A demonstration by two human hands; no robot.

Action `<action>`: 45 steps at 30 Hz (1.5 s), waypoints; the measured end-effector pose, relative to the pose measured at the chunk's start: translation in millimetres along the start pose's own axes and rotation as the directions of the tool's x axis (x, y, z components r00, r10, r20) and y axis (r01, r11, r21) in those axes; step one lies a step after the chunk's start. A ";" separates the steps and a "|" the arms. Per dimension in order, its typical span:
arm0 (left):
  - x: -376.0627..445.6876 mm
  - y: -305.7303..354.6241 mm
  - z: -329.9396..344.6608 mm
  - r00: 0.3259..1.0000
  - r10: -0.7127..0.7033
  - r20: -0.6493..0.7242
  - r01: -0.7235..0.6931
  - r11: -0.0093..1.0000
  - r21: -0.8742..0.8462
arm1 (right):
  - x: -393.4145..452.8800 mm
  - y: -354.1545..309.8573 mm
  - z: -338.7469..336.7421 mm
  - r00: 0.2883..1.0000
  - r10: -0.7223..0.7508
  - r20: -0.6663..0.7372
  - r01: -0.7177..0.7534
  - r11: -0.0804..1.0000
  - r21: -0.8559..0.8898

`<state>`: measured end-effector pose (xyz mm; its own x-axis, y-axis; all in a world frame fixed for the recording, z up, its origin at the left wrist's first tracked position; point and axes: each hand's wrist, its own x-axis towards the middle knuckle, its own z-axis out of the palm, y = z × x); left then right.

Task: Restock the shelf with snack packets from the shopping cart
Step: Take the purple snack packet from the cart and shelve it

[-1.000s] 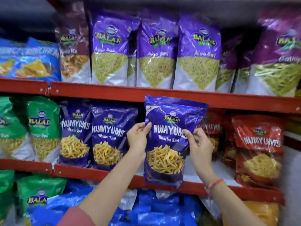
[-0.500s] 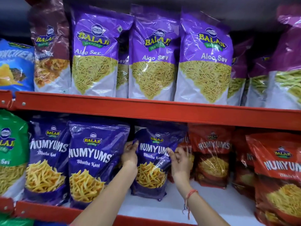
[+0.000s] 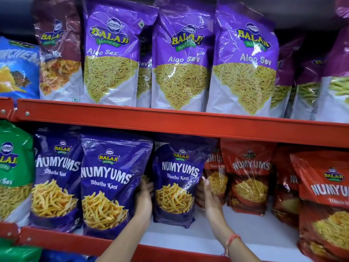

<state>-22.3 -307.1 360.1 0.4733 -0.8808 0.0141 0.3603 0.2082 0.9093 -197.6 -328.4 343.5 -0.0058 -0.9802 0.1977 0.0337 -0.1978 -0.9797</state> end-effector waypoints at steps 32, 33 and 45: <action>-76.7 3.0 -68.4 0.989 -0.003 0.151 -0.028 0.979 0.200 | -103.8 -21.6 -10.4 0.996 0.046 0.078 -0.024 0.965 -0.261; -75.9 1.9 -68.7 0.989 -0.007 0.150 -0.023 0.980 0.197 | -106.0 -22.0 -11.5 0.996 0.033 0.083 -0.010 0.966 -0.259; -146.6 -27.0 -80.0 0.943 0.282 0.175 -0.316 0.925 0.212 | -174.5 0.0 -45.8 0.938 -0.344 -0.044 0.318 0.904 -0.288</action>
<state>-37.2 -149.6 300.2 0.4077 -0.8465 0.3423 0.0130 0.3803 0.9248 -242.4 -157.4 307.5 -0.0606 -0.8517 0.5205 -0.2588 -0.4903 -0.8323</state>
